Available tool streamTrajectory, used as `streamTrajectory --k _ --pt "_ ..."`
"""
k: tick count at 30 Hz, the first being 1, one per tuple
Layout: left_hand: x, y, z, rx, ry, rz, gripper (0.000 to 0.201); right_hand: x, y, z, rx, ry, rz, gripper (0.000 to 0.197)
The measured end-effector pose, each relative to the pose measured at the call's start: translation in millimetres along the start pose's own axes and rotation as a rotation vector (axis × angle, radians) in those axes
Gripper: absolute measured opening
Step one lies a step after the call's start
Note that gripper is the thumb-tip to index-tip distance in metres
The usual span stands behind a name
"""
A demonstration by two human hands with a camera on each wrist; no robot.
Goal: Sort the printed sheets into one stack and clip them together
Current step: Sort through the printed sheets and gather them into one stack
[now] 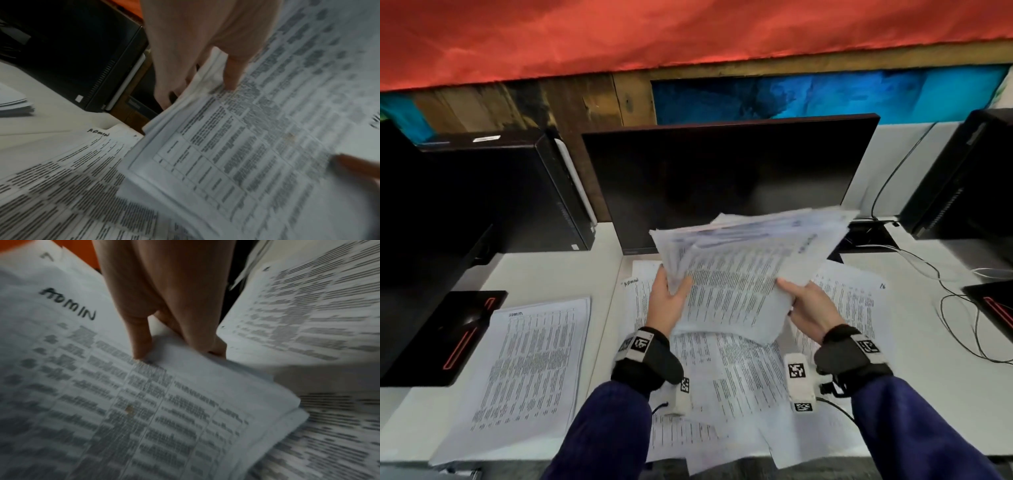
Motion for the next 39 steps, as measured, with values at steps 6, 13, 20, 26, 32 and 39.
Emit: streamTrajectory --k 6,13,20,26,32,39 --pt "0 -8 -14 -0.072 -0.041 -0.275 0.025 -45 -12 16 0.192 -0.008 -0.042 0.03" --pt "-3 -11 -15 -0.028 -0.119 -0.309 0.048 -56 -7 -1 0.174 -0.196 -0.048 0.033" --pt "3 -20 10 0.136 -0.096 -0.338 0.054 -53 -2 -25 0.132 -0.164 -0.12 0.031" --pt "26 -15 3 0.084 -0.184 -0.346 0.051 -47 -9 0 0.225 -0.198 -0.09 0.033" --pt "27 -6 0 0.097 -0.146 -0.268 0.055 -54 -2 0 0.21 -0.234 -0.044 0.06" --pt "17 -4 -16 0.051 -0.057 -0.245 0.054 -79 -7 5 0.289 -0.352 -0.036 0.02"
Point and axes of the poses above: each hand's wrist, its own y-axis towards the middle knuckle, its own x-axis out of the back of the hand, z = x × y, the point moved 5 cm from there along y, towards the middle knuckle, and after that the axes turned 7 degrees about -x, right-handed, at the moved point
